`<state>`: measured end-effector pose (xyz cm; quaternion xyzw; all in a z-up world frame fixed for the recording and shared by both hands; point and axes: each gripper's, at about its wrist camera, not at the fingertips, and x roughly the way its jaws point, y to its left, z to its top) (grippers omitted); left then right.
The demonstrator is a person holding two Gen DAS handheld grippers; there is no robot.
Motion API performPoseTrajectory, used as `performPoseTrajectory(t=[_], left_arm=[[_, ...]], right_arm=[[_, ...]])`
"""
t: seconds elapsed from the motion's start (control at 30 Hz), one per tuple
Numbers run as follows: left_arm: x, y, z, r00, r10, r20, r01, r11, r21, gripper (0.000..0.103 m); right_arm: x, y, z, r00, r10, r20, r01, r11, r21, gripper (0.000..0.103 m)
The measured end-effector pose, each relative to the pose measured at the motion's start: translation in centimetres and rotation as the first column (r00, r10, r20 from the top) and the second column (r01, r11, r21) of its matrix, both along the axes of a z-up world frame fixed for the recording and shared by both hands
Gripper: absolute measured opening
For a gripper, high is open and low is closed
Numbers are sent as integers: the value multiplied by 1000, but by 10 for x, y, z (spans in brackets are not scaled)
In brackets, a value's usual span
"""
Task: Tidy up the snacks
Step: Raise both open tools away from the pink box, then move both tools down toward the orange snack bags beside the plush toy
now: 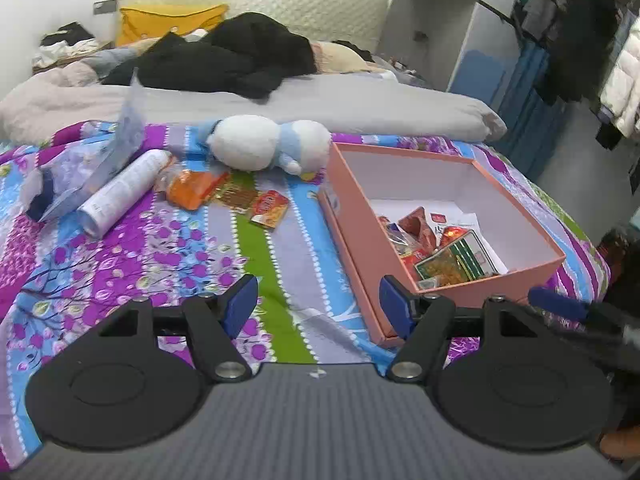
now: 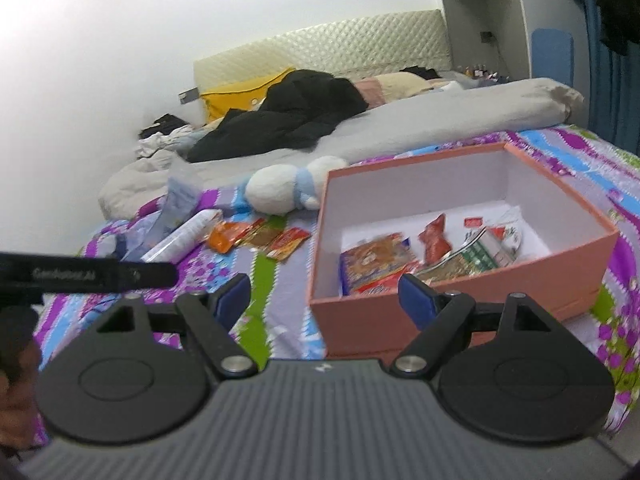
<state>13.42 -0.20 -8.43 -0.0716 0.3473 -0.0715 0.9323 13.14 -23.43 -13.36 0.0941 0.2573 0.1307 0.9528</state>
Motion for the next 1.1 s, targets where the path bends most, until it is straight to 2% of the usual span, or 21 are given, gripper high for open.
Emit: performPoseTrajectory(t=[0.37, 0.67, 0.9, 1.1], left_arm=[[-26, 43, -14, 999, 51, -1, -51, 998, -34, 72], [-34, 72, -37, 995, 95, -29, -97, 994, -47, 72], [-5, 87, -57, 994, 113, -11, -113, 994, 3, 72], [25, 106, -78, 987, 163, -3, -163, 986, 33, 72]], right_arm=[[-24, 34, -27, 997, 51, -56, -52, 998, -21, 82], [-17, 61, -30, 996, 78, -45, -80, 996, -37, 82], [0, 87, -36, 991, 129, -44, -131, 989, -71, 82], [28, 109, -42, 990, 137, -28, -139, 986, -94, 82]])
